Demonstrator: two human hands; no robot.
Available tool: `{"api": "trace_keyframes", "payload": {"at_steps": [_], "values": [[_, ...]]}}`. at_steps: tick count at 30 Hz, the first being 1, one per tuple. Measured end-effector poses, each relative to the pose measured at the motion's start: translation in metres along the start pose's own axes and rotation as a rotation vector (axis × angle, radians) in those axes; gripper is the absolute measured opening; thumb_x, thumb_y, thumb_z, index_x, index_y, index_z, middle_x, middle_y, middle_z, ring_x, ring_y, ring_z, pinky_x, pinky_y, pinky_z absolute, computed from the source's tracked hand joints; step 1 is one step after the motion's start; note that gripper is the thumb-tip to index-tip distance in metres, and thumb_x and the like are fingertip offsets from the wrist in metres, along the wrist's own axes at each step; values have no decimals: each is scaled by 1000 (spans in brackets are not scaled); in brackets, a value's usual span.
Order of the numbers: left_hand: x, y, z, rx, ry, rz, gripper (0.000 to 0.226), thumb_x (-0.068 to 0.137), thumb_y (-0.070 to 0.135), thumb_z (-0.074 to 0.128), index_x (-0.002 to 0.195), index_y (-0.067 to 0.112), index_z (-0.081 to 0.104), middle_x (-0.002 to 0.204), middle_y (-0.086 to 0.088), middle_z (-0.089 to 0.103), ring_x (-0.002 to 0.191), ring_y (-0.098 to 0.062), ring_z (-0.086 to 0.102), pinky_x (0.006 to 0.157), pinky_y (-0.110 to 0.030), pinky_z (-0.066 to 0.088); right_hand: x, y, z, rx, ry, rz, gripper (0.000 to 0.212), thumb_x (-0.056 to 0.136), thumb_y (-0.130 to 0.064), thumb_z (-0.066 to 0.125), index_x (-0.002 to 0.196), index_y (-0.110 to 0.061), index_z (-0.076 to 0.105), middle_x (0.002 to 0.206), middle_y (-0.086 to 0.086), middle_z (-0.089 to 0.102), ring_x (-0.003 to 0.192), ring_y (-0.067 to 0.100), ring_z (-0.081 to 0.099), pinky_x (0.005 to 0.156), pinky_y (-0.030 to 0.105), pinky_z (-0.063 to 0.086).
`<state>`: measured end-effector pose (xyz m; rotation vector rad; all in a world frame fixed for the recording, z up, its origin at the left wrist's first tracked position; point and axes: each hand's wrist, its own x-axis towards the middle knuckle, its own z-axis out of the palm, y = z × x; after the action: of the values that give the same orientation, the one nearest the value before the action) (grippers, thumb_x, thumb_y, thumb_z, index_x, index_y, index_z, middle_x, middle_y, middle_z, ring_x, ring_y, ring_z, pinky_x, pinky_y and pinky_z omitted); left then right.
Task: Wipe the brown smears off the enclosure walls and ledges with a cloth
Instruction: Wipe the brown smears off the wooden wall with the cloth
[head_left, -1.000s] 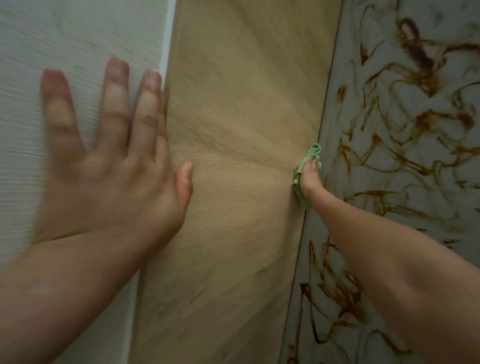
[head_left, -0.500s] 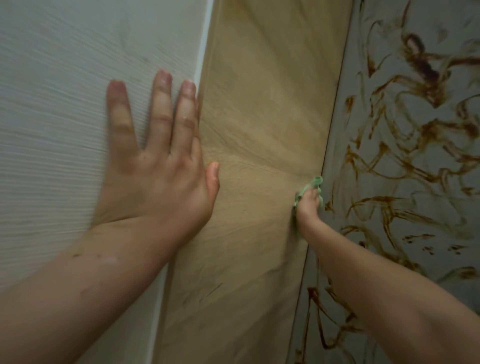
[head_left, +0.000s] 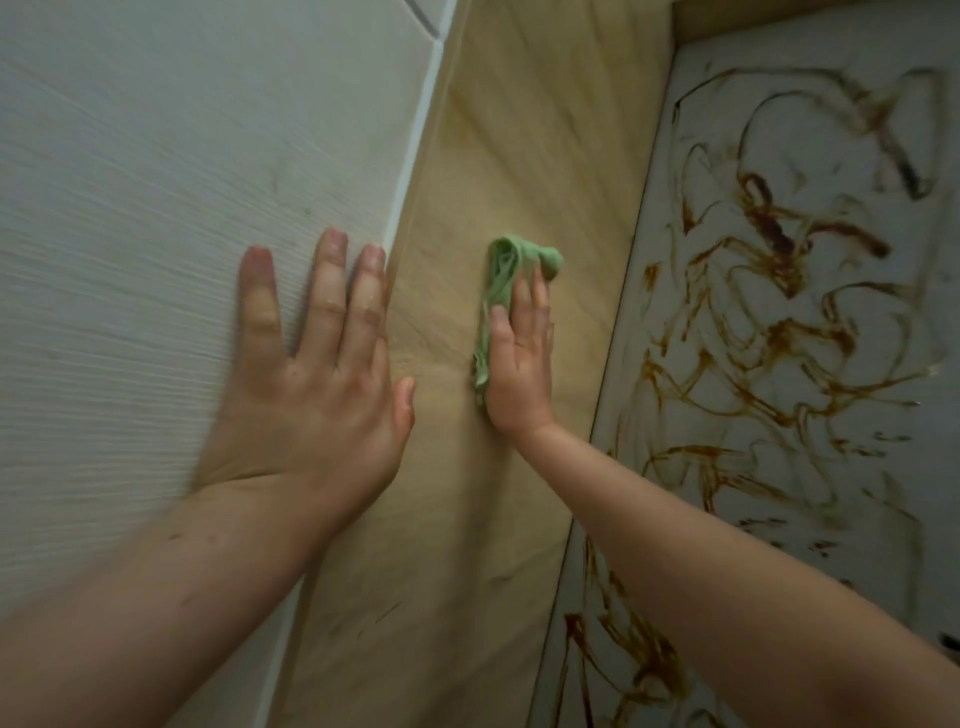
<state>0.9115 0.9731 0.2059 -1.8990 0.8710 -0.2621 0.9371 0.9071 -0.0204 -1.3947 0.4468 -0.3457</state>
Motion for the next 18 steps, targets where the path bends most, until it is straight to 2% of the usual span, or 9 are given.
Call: {"api": "trace_keyframes", "payload": {"at_steps": [4, 8, 10, 12, 15, 18], "values": [[1, 0, 10, -45, 30, 8, 70, 107, 39, 23, 148, -16, 39, 168, -29, 12, 155, -50, 3, 117, -75, -3, 11, 90, -12, 45, 5, 455, 59, 111, -45, 16, 166, -25, 2, 174, -6, -4, 159, 10, -8, 130, 44, -2], [-1, 3, 24, -103, 74, -11, 69, 108, 37, 25, 148, -18, 36, 169, -28, 8, 156, -49, -1, 116, -78, 2, 29, 162, -24, 59, 85, 768, 59, 112, -46, 13, 166, -21, 7, 174, -1, 1, 160, 18, -2, 129, 41, -1], [2, 4, 24, -140, 70, -28, 69, 108, 37, 23, 149, -18, 34, 170, -26, 5, 156, -47, -4, 115, -79, 4, 48, 187, -28, 34, 95, 893, 60, 112, -46, 9, 166, -19, 11, 174, 3, 6, 160, 24, 6, 129, 43, 3], [0, 4, 24, -109, 75, -24, 69, 108, 37, 25, 148, -17, 37, 170, -25, 7, 156, -48, -1, 116, -77, -1, 73, 201, -29, 47, 173, 1006, 63, 110, -51, 12, 164, -21, 25, 171, 8, 20, 155, 32, 23, 127, 48, 14], [-3, 4, 21, -64, 83, 2, 67, 107, 37, 28, 146, -16, 42, 169, -26, 10, 156, -48, 3, 117, -75, -4, 107, 186, -31, 109, 222, 1020, 69, 105, -60, 15, 162, -24, 31, 168, 7, 26, 152, 32, 29, 126, 51, 19], [-4, 2, 23, -39, 93, -13, 69, 107, 38, 28, 147, -17, 39, 169, -26, 11, 156, -48, 4, 117, -75, -5, 128, 130, -34, 134, 198, 808, 76, 102, -68, 14, 165, -26, 20, 172, 1, 17, 158, 26, 16, 128, 50, 10]]}}
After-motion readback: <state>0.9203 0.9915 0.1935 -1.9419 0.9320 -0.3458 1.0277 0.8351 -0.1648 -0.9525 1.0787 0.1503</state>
